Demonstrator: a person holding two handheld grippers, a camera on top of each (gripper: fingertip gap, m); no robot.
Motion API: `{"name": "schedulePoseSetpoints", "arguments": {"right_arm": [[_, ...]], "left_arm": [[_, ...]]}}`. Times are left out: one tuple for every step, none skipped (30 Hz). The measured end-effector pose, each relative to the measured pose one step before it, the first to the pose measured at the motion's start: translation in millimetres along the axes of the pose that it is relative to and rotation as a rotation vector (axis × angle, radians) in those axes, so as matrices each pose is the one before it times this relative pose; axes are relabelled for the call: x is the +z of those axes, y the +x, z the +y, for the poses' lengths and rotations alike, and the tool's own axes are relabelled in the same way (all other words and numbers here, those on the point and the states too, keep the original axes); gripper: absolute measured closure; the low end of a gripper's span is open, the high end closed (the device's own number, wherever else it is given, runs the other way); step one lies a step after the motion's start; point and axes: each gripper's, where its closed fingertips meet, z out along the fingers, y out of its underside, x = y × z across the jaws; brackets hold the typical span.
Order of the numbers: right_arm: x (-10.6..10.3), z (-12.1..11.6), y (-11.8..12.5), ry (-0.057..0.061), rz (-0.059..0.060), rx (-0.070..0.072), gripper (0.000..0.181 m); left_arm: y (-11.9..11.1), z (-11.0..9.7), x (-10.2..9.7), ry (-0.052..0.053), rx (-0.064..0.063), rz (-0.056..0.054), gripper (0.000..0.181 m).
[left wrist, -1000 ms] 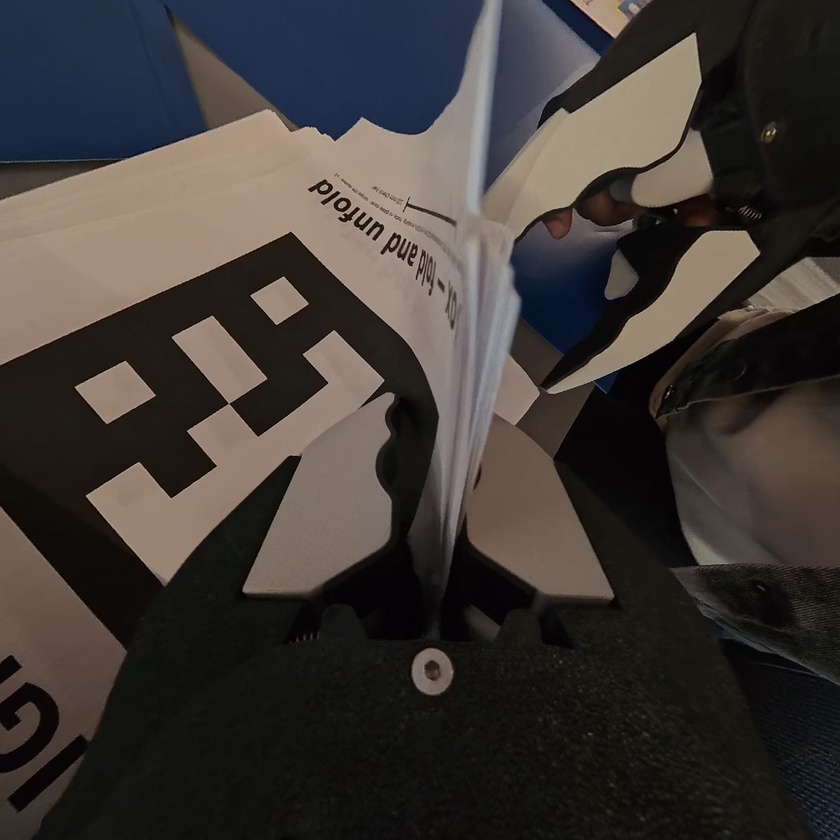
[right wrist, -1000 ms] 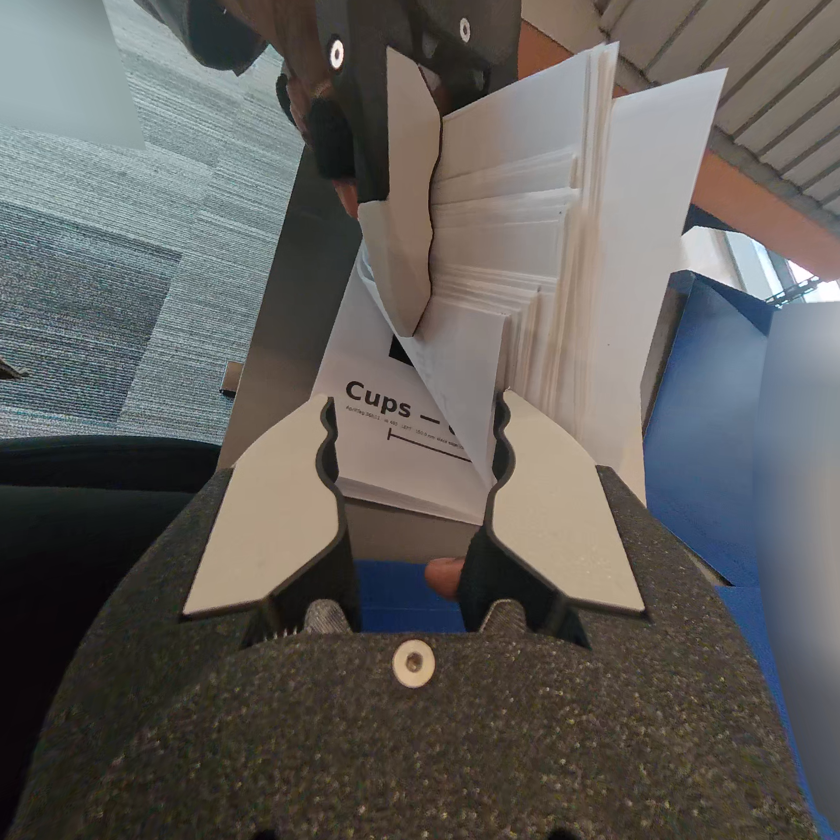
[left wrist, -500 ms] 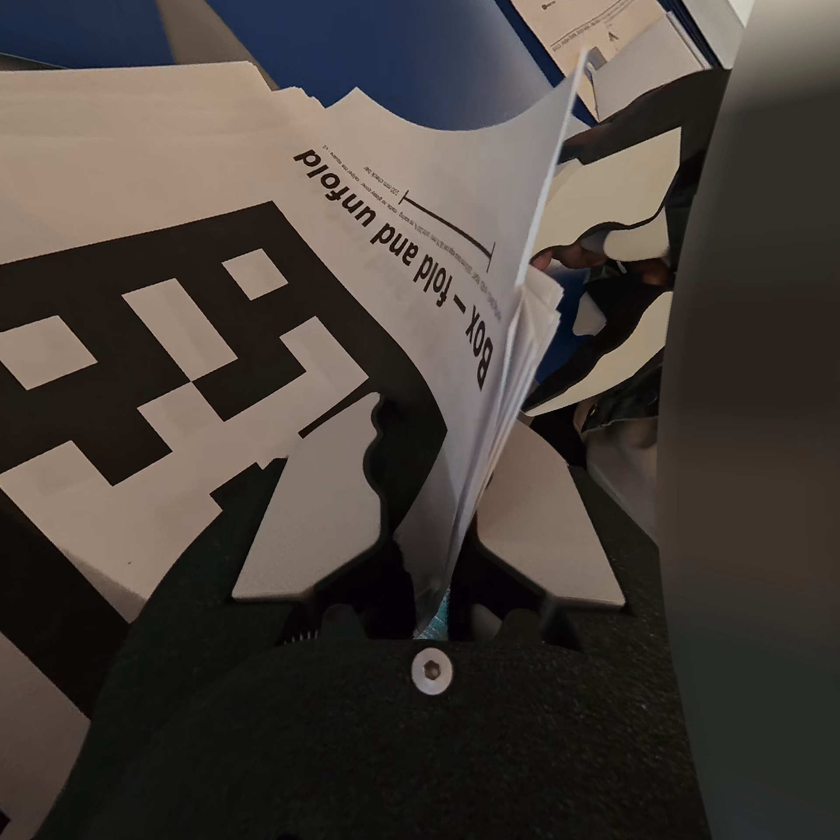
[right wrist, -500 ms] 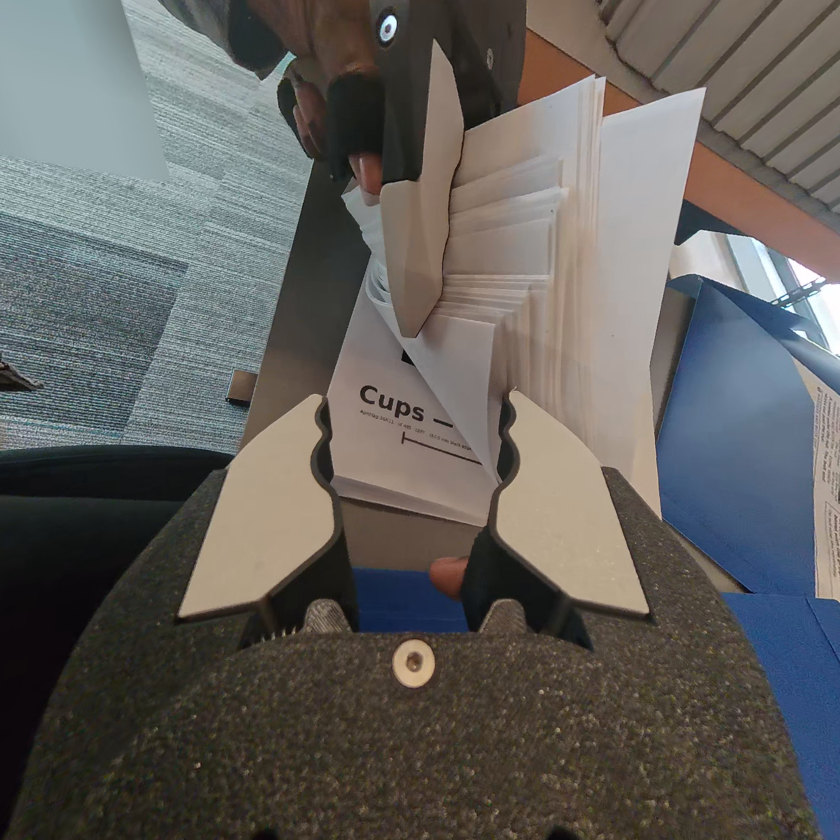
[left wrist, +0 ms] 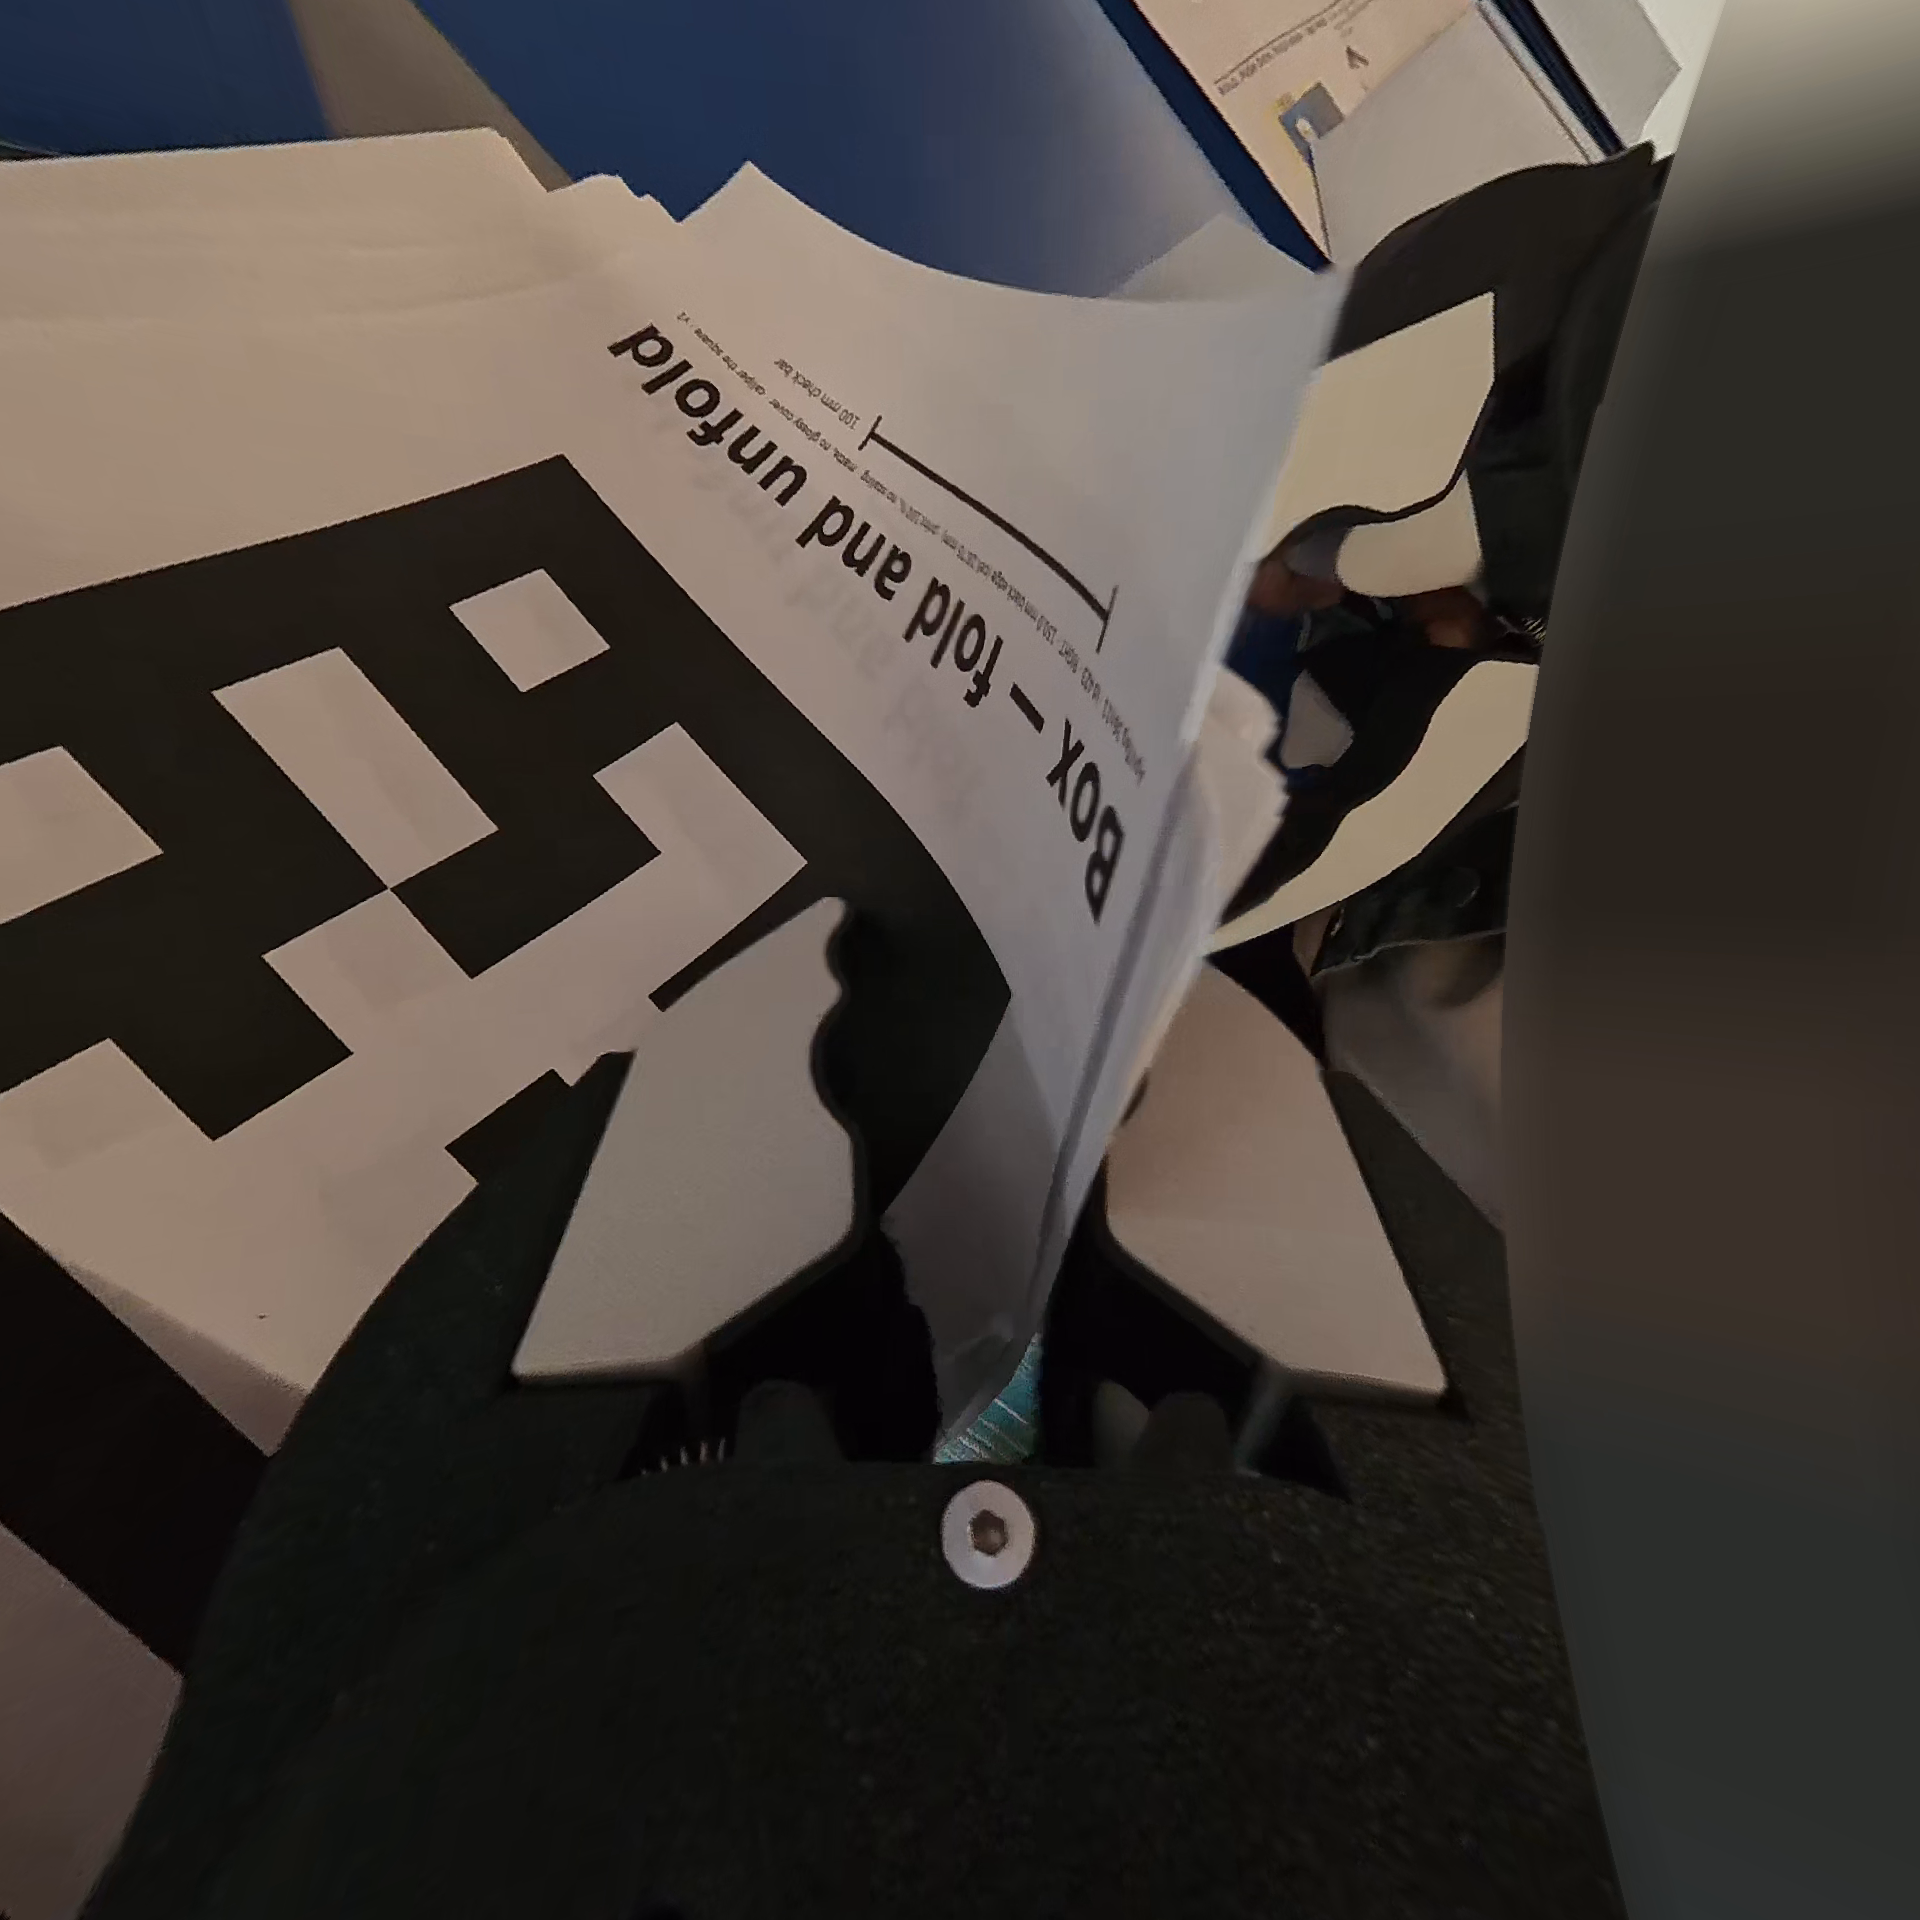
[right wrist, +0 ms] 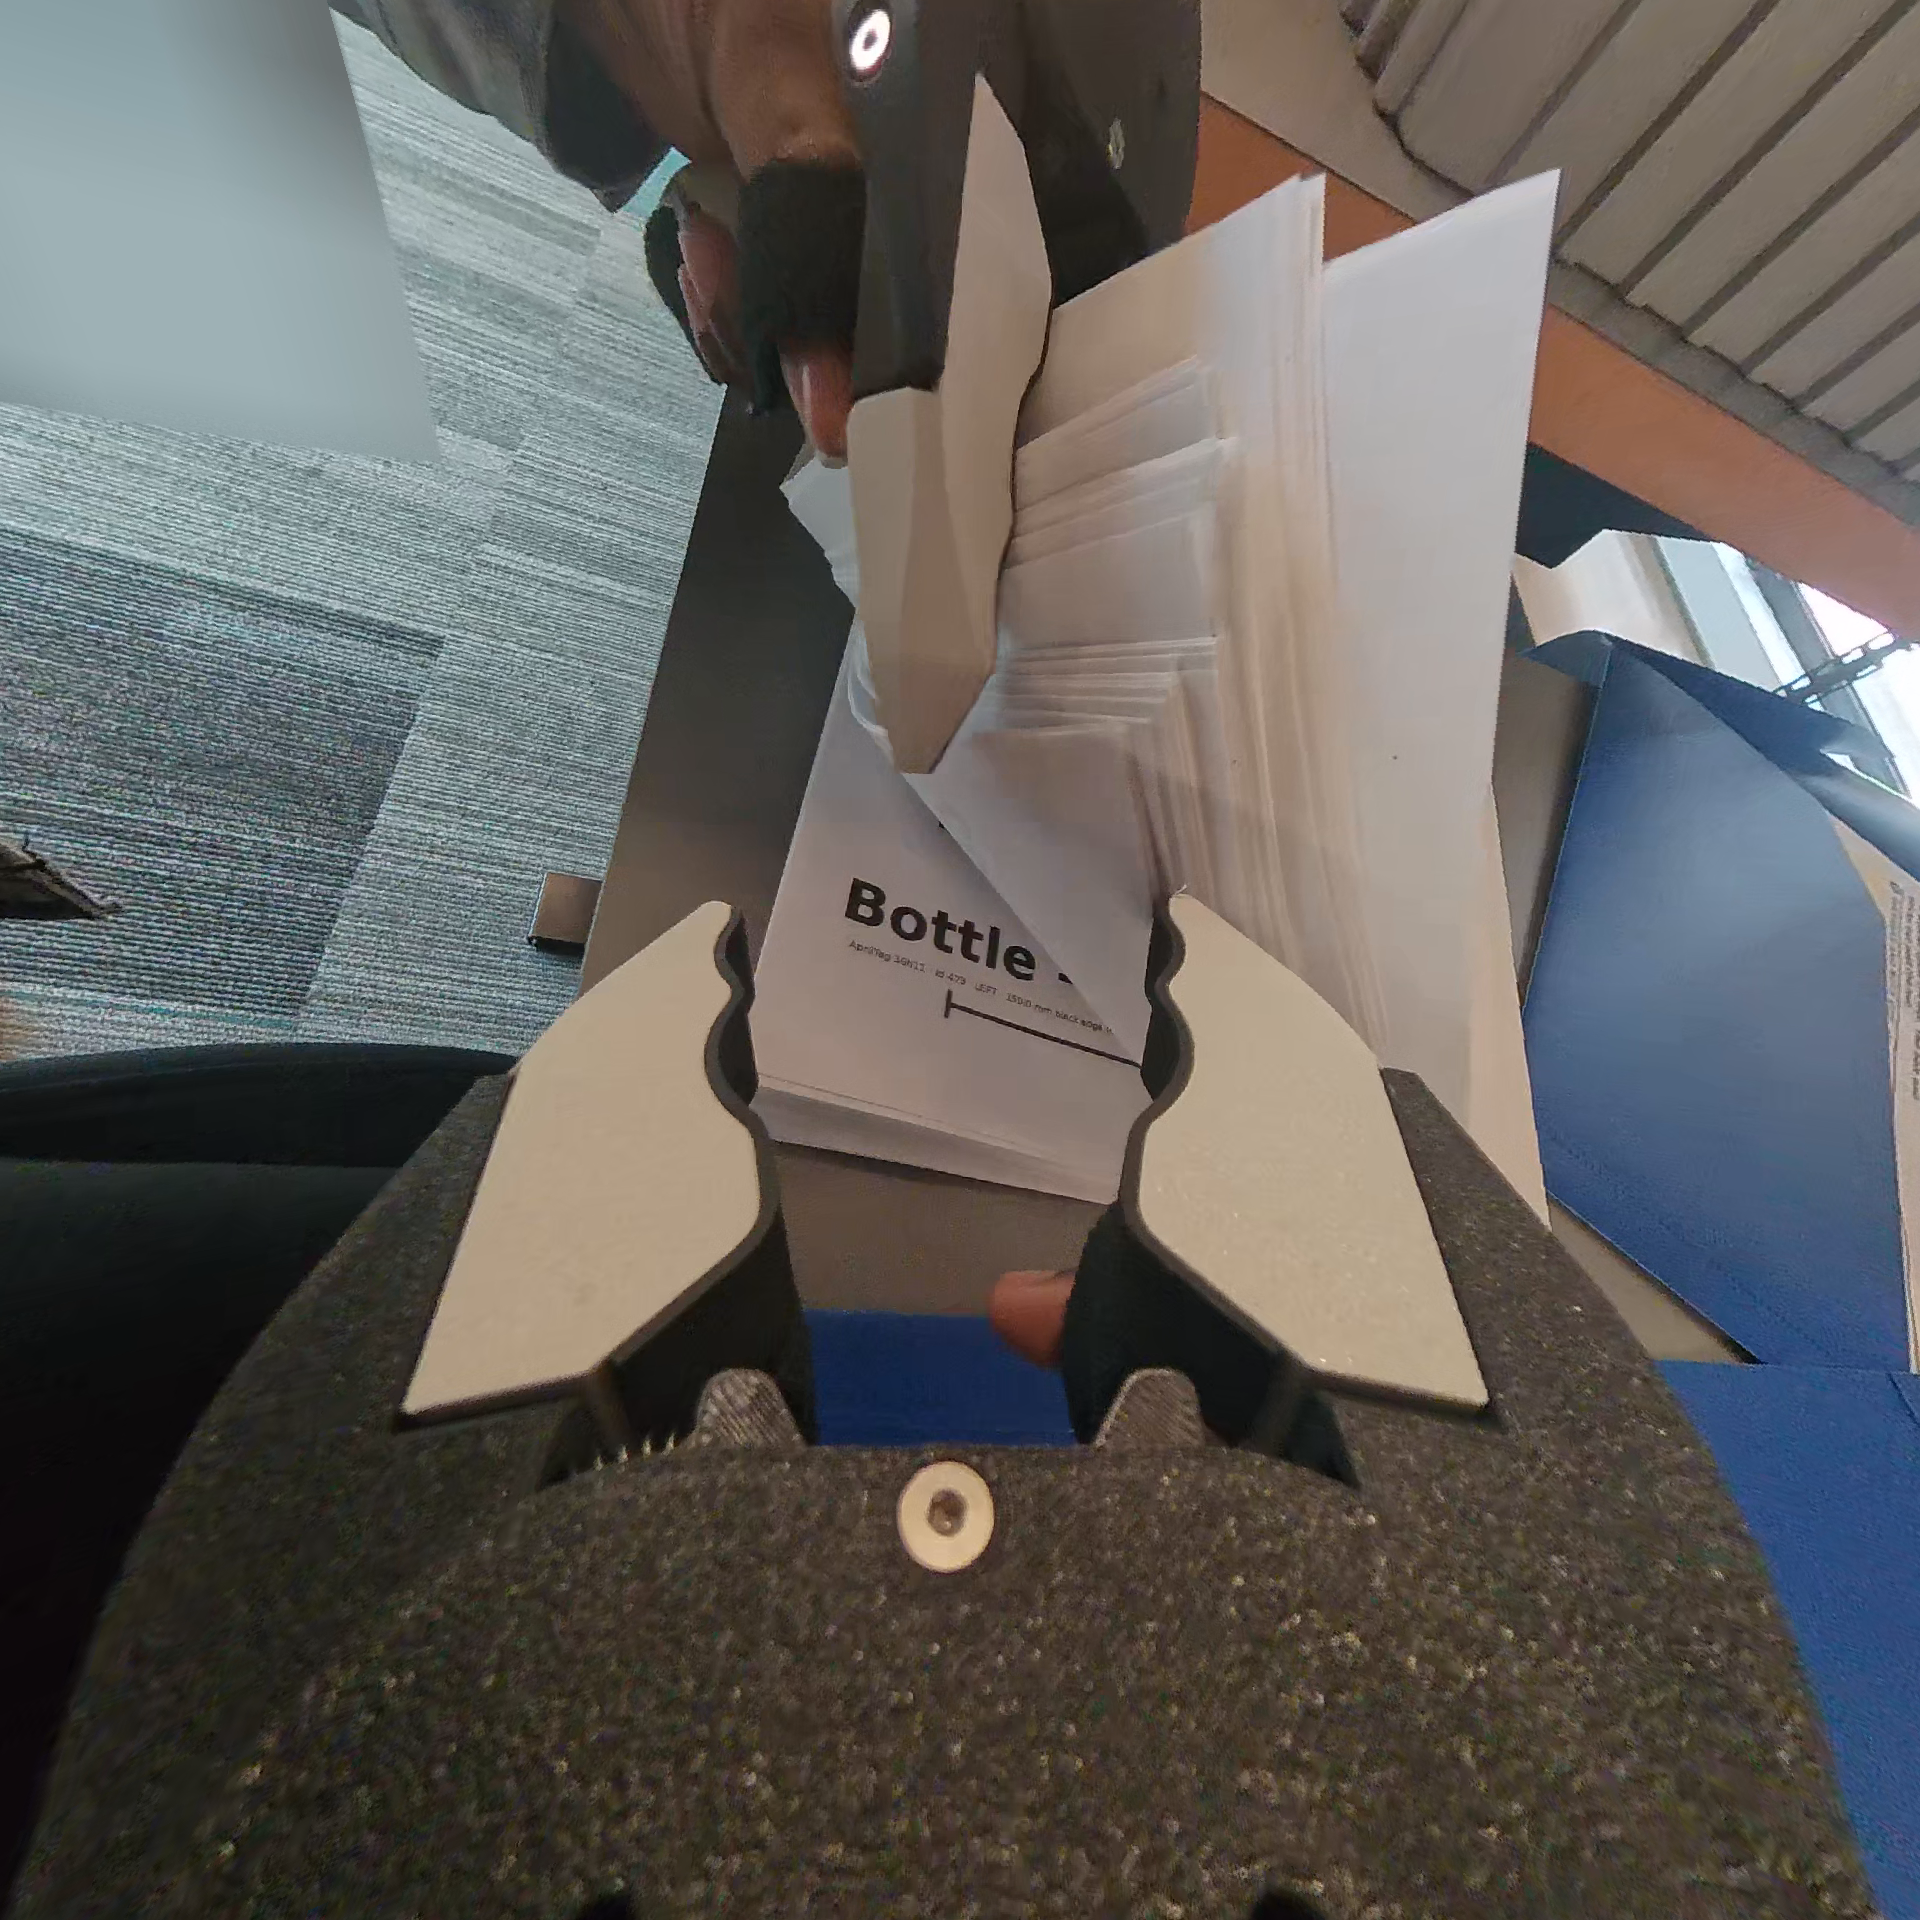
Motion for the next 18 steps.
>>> {"name": "schedulePoseSetpoints", "arguments": {"right_arm": [[0.29, 0.01, 0.24, 0.0005, -0.0013, 0.0016, 0.108], [0.32, -0.06, 0.0, 0.0013, -0.001, 0.0021, 0.108], [0.24, 0.24, -0.05, -0.0004, -0.0018, 0.0009, 0.107], [0.14, 0.42, -0.21, -0.0014, -0.0015, 0.0003, 0.107], [0.13, 0.28, -0.27, -0.0003, -0.001, 0.0004, 0.107], [0.06, 0.09, -0.23, 0.0005, -0.0004, 0.0, 0.107], [0.26, -0.11, -0.11, 0.0004, 0.0001, 0.0006, 0.107], [0.18, -0.54, 0.11, 0.0032, 0.0012, -0.0001, 0.107], [0.2, -0.89, 0.46, 0.0051, 0.0034, 0.0012, 0.107], [0.41, -0.5, 0.46, 0.0028, 0.003, 0.003, 0.108], [0.28, 0.0, 0.64, 0.0022, 0.003, 0.0039, 0.108], [0.14, 0.51, 0.46, 0.003, 0.0009, 0.0065, 0.108], [0.0, 1.11, 0.16, 0.0005, -0.003, 0.0095, 0.109], [0.11, 1.67, -0.52, -0.0037, -0.0063, 0.01, 0.11], [0.36, 2.18, -0.74, -0.0079, -0.0061, 0.0081, 0.11], [0.52, 1.86, -0.95, -0.0062, -0.0035, 0.0042, 0.109], [0.73, 1.78, -1.16, -0.0046, -0.0034, 0.0008, 0.109], [0.89, 2.76, -1.19, -0.0092, -0.0039, -0.0015, 0.11]], "left_arm": [[-1.16, -0.87, -0.56, 0.0056, 0.0031, -0.0082, 0.143], [-0.76, -0.57, -0.14, 0.0037, 0.0079, -0.0083, 0.146], [-0.29, 0.08, 0.2, 0.0006, 0.008, -0.0061, 0.147], [-0.4, 0.33, 0.14, -0.0027, 0.003, -0.0044, 0.148], [-0.03, 0.01, -0.22, -0.0011, 0.006, -0.0025, 0.15], [0.05, -0.15, -0.31, -0.0011, 0.0125, -0.0044, 0.153], [-0.13, -0.47, -0.6, 0.0009, 0.0181, -0.0086, 0.157], [-0.36, -1.18, -0.64, 0.0071, 0.0182, -0.0108, 0.162], [-0.07, -0.7, -0.29, 0.006, 0.0092, -0.0061, 0.163], [0.09, 0.11, 0.1, 0.0012, 0.0027, -0.0018, 0.162], [0.35, -0.18, 0.23, 0.0022, 0.0035, 0.0003, 0.161], [1.28, -0.03, 0.76, 0.0, 0.0066, 0.0049, 0.157], [3.26, 0.04, 1.85, -0.0023, 0.0008, 0.0175, 0.146], [3.4, 0.94, 2.49, -0.0086, -0.0008, 0.0162, 0.148], [0.21, 1.36, 2.49, -0.0109, 0.0108, -0.0091, 0.15], [-2.07, 1.48, 1.76, -0.0096, 0.0336, -0.0301, 0.152], [-3.17, 2.12, 1.2, -0.0127, 0.0433, -0.0424, 0.154], [-2.15, 1.56, -0.14, -0.0082, 0.0382, -0.0333, 0.157]]}}
